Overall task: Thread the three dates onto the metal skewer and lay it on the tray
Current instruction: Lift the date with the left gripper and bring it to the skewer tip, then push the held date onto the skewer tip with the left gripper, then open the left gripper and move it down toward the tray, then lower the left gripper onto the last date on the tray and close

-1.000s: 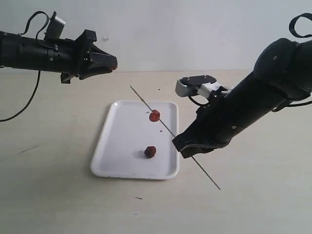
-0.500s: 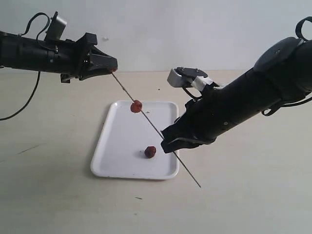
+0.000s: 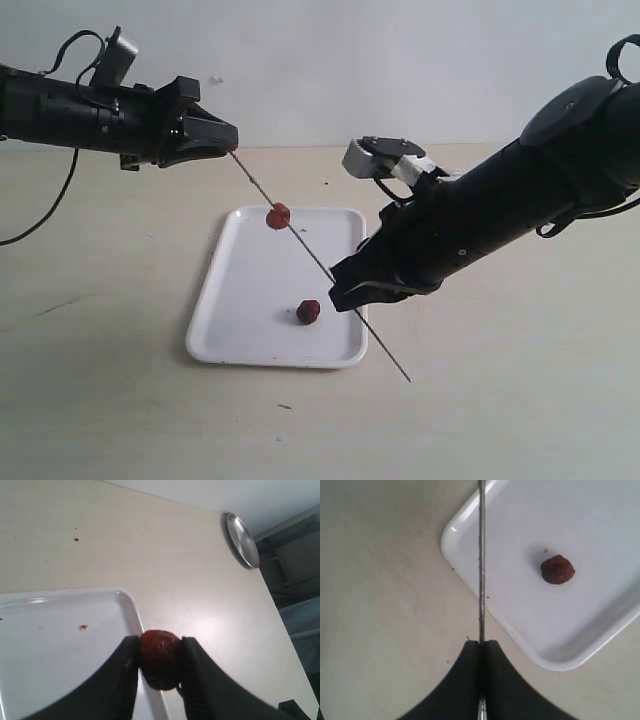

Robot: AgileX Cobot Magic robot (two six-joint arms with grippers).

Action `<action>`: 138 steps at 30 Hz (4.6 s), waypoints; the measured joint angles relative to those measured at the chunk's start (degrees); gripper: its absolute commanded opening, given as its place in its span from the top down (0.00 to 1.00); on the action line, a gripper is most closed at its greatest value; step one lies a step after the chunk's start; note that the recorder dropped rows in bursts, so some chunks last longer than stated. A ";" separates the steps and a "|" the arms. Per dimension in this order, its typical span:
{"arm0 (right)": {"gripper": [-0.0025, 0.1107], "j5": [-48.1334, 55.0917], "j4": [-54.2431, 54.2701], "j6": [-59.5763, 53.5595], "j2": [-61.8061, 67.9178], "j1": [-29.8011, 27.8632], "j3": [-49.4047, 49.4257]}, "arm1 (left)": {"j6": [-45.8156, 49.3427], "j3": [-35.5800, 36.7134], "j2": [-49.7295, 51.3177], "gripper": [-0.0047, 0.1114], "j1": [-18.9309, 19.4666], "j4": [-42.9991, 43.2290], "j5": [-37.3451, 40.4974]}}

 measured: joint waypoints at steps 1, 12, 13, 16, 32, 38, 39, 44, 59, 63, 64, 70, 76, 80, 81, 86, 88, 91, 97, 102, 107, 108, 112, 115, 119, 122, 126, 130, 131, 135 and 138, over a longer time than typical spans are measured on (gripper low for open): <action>0.98 -0.29 0.00 0.00 0.00 0.00 0.00 | 0.00 0.00 0.00 0.72 0.00 0.00 -0.10; 0.98 -1.70 2.31 -1.38 0.18 0.00 0.00 | 0.00 0.00 0.00 0.72 0.13 -0.45 0.01; 0.98 -1.70 2.59 -1.50 0.29 0.00 0.00 | 0.00 0.00 0.00 0.72 0.13 -0.56 0.14; 0.98 -2.55 3.22 -1.96 0.87 0.00 0.00 | 0.00 0.00 0.00 0.72 0.13 -0.89 0.28; 0.98 -3.20 4.36 -4.34 3.89 0.00 0.00 | 0.00 0.00 0.00 0.72 0.13 -0.91 1.52; 0.98 -3.42 4.36 -4.34 3.89 0.00 0.00 | 0.00 0.00 0.00 0.72 0.13 -0.91 1.52; 0.98 -3.57 4.56 -4.34 3.89 0.00 0.00 | 0.00 0.00 0.00 0.72 0.13 -0.91 1.52; 0.98 -4.24 6.26 -5.01 3.89 0.00 0.00 | 0.00 0.00 0.00 0.72 -0.52 -0.91 1.52; 0.98 -3.62 12.46 -5.12 4.24 0.00 -5.79 | 0.00 0.00 0.00 0.72 -2.52 -0.56 2.93; 0.98 -3.83 13.01 -4.88 4.24 0.00 -6.84 | 0.00 0.00 0.00 0.72 -2.52 -0.46 3.68; 0.98 -3.96 13.13 -4.88 4.24 0.00 -6.93 | 0.00 0.00 0.00 0.72 -2.52 -0.46 3.72; 0.98 -4.19 13.53 -4.88 4.78 0.00 -6.95 | 0.00 0.00 0.00 0.69 -2.56 -0.26 4.12; 0.98 -5.70 13.94 -5.02 5.28 0.00 -7.16 | 0.00 0.00 0.00 0.51 -2.56 0.22 4.93; 0.98 -5.80 14.07 -5.54 5.40 0.00 -7.16 | 0.00 0.00 0.00 0.51 -2.56 0.22 4.93; 0.98 -5.92 14.07 -5.66 5.40 0.00 -7.16 | 0.00 0.00 0.00 0.51 -2.56 0.22 4.93; 0.98 -5.92 13.73 -5.77 5.40 0.00 -7.16 | 1.14 0.00 0.00 0.51 -2.56 0.36 4.81; 0.98 -6.78 12.69 -5.77 5.40 0.00 -7.16 | 3.12 0.00 0.00 0.51 -2.56 2.60 4.81; 0.98 -9.93 11.45 -5.01 5.40 0.00 -7.16 | 4.64 0.00 0.00 0.51 -2.56 9.75 4.97; 0.98 -13.26 9.11 -3.73 5.40 0.00 -7.16 | 6.23 0.00 0.00 0.51 -2.56 17.24 9.25; 0.98 -13.77 -9.45 10.82 1.05 -2.49 -7.16 | 15.29 0.00 0.00 0.52 -8.90 24.44 10.71; 0.98 -10.89 -22.21 21.49 -2.98 -6.70 -7.16 | 6.16 0.00 0.00 0.52 -18.87 37.38 -2.12; 0.98 -10.65 -22.48 21.65 -3.12 -6.94 -7.16 | 3.57 0.00 0.00 0.52 -19.20 37.88 -3.83; 0.98 -9.70 -23.41 22.03 -3.22 -7.17 -7.16 | -9.27 0.00 0.00 0.52 -20.64 41.16 -6.93; 0.98 -9.61 -23.41 22.03 -3.22 -7.17 -7.16 | -17.40 0.00 0.33 0.52 -22.00 46.22 -8.72; 0.98 -9.61 -23.54 22.03 -3.22 -7.17 -7.16 | -29.44 0.00 1.98 0.52 -25.08 55.81 -11.89; 0.98 -9.61 -23.65 22.03 -3.22 -7.17 -7.16 | -36.67 0.00 2.47 0.52 -27.53 62.12 -13.71; 0.98 -9.61 -23.65 22.03 -3.22 -7.17 -7.16 | -45.10 0.00 2.47 0.52 -29.92 68.96 -14.78; 0.98 -9.61 -23.65 22.03 -3.22 -7.17 -7.16 | -47.77 0.00 2.47 0.52 -29.89 69.99 -15.01; 0.98 -9.72 -23.65 22.03 -3.22 -7.17 -7.16 | -48.18 0.00 2.47 0.52 -29.89 70.12 -15.00; 0.98 -10.61 -24.79 22.09 -3.22 -7.17 -7.16 | -49.30 0.00 2.47 0.52 -30.56 70.61 -15.17; 0.98 -10.87 -26.76 22.09 -3.22 -7.17 -7.16 | -50.87 -0.11 2.47 0.52 -31.50 70.73 -15.74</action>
